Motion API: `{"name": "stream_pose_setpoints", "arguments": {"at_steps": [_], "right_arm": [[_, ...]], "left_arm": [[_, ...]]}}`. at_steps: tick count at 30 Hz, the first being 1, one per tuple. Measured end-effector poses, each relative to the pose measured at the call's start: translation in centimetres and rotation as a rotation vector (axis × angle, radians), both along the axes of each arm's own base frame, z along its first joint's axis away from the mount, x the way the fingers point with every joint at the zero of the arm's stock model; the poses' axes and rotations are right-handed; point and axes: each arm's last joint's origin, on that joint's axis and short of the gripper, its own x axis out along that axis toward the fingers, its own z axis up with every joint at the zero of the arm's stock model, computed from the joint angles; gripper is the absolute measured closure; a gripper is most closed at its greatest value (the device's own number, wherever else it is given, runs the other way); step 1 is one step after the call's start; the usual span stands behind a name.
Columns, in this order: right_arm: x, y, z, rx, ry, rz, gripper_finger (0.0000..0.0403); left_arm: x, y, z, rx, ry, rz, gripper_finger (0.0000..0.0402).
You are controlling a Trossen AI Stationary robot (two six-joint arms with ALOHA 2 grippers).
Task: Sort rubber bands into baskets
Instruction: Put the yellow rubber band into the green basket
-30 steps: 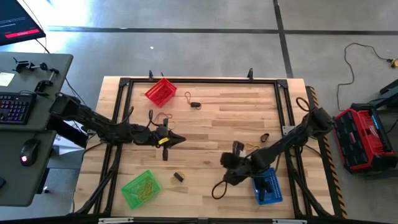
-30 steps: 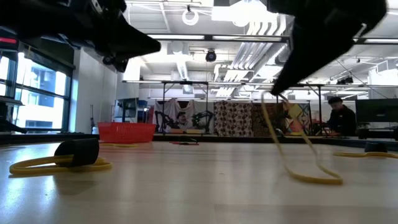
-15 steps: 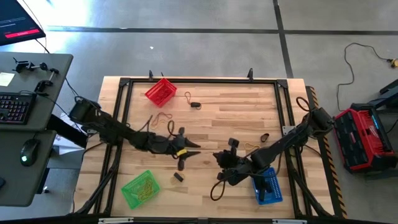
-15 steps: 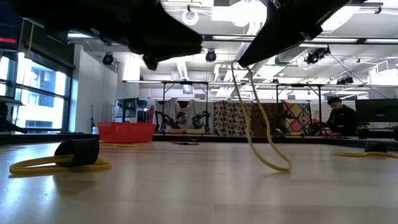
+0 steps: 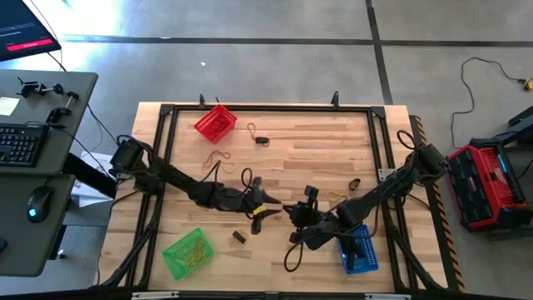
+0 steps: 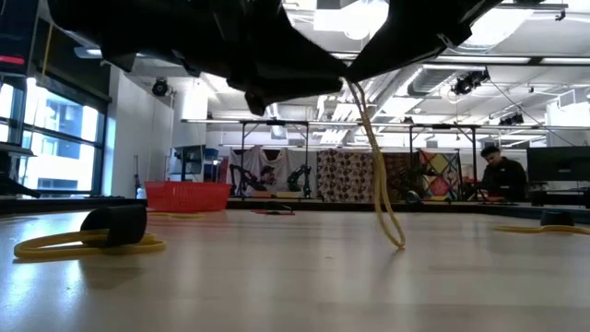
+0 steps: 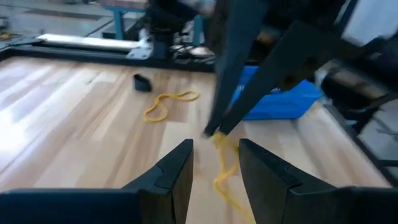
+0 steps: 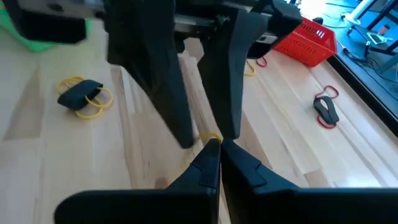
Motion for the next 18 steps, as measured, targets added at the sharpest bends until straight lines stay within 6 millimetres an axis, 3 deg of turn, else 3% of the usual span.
{"name": "stream_pose_setpoints", "arguments": {"at_steps": [7,14,18], "right_arm": [[0.04,0.03,0.06,-0.012,-0.005,0.003,0.0403],[0.11,0.08,0.14,-0.011,-0.013,0.007,0.0403],[0.12,0.10,0.14,-0.005,-0.011,0.013,0.0403]], "left_arm": [[-0.01,-0.17,0.13,-0.034,-0.001,-0.053,0.0279],[0.08,0.70,-0.22,-0.062,0.034,0.024,0.0281],[0.11,0.81,-0.24,-0.044,0.035,0.023,0.0314]]}}
